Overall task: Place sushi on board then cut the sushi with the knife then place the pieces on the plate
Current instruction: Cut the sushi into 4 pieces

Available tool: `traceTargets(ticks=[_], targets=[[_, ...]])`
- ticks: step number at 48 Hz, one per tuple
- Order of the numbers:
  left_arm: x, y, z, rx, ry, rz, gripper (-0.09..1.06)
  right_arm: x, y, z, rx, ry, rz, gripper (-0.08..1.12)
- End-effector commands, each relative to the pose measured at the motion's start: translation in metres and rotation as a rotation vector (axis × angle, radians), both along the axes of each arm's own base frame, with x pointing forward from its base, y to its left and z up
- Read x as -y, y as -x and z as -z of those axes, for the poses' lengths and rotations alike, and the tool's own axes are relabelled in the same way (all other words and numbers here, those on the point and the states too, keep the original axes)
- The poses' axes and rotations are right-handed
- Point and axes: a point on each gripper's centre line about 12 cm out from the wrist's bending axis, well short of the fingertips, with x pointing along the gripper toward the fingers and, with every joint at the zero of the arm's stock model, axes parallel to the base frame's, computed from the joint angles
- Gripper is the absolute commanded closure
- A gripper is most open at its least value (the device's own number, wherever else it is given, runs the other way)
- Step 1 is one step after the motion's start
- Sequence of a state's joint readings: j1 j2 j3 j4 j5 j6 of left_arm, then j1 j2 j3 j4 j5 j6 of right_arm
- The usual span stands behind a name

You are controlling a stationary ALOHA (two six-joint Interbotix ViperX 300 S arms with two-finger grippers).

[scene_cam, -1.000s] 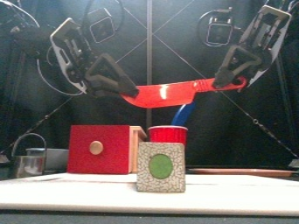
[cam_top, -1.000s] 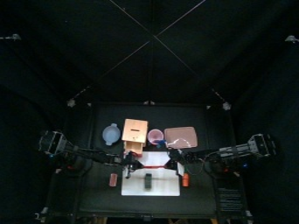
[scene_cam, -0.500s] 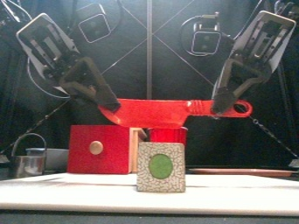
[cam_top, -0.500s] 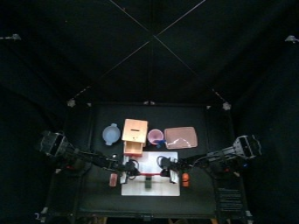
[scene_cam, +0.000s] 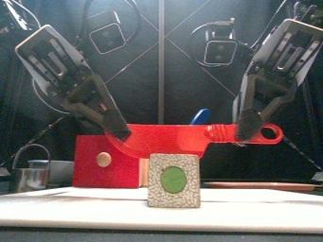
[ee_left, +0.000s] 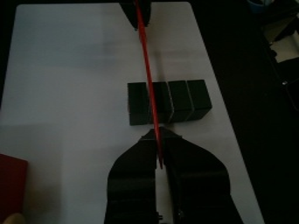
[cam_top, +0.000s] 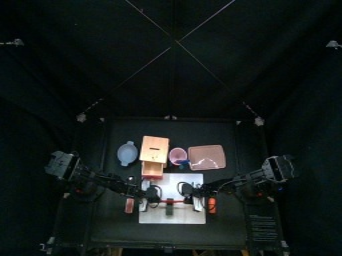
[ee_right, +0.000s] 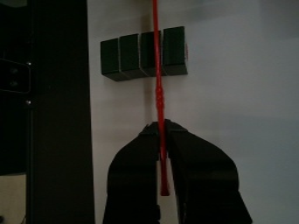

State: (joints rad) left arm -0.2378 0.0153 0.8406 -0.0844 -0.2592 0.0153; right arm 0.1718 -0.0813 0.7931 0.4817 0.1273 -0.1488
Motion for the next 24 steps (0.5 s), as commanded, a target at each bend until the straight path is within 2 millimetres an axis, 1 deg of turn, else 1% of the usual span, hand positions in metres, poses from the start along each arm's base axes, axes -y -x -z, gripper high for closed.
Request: traceTargets(ticks=[1,16,24], targets=[[-0.002,-0.009,-0.016,0.058,-0.018,0.015,0.60,0.002,-0.006,-0.013,0.041,-0.003,0.005,0.69],[-0.003,-0.009,-0.011,0.043,-0.008,0.003,0.60,0.002,-0.005,-0.012,0.034,-0.004,0.005,0.69],[-0.001,-0.009,-0.005,0.024,0.003,-0.008,0.60,0.002,-0.006,-0.010,0.030,-0.002,0.005,0.69]])
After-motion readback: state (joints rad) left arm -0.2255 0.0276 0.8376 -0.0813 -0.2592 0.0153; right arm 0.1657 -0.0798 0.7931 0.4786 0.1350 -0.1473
